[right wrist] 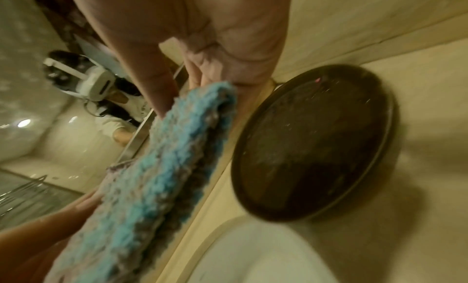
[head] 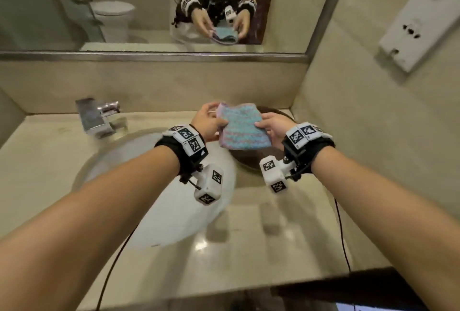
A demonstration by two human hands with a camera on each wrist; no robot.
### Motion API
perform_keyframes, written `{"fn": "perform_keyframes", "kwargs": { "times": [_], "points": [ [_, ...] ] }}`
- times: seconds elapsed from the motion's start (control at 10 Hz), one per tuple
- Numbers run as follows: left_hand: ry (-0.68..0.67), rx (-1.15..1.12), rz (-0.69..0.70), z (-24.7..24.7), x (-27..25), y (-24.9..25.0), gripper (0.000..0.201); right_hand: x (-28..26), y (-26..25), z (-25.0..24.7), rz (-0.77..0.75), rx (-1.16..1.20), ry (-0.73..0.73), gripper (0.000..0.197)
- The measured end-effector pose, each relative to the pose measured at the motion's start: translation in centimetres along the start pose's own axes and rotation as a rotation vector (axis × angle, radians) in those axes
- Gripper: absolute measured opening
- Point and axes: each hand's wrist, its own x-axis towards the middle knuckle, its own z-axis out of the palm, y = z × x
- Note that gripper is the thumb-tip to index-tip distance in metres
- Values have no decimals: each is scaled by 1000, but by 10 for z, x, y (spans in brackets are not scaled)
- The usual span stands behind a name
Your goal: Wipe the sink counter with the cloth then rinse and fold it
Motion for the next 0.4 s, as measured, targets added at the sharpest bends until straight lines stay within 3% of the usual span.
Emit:
{"fn": "perform_keyframes", "kwargs": {
  "times": [0.2,0.3,0.4],
  "points": [
    [-71,67,48,73,42,-3,57,23,2,-71,-27,149,80,23],
    [-56,134,9,84,63,-8,56,36,3,-83,17,41,149,24],
    [66,293,-18,81,77,-20,24,56,15,-94,111,-397,244,50]
  ]
}}
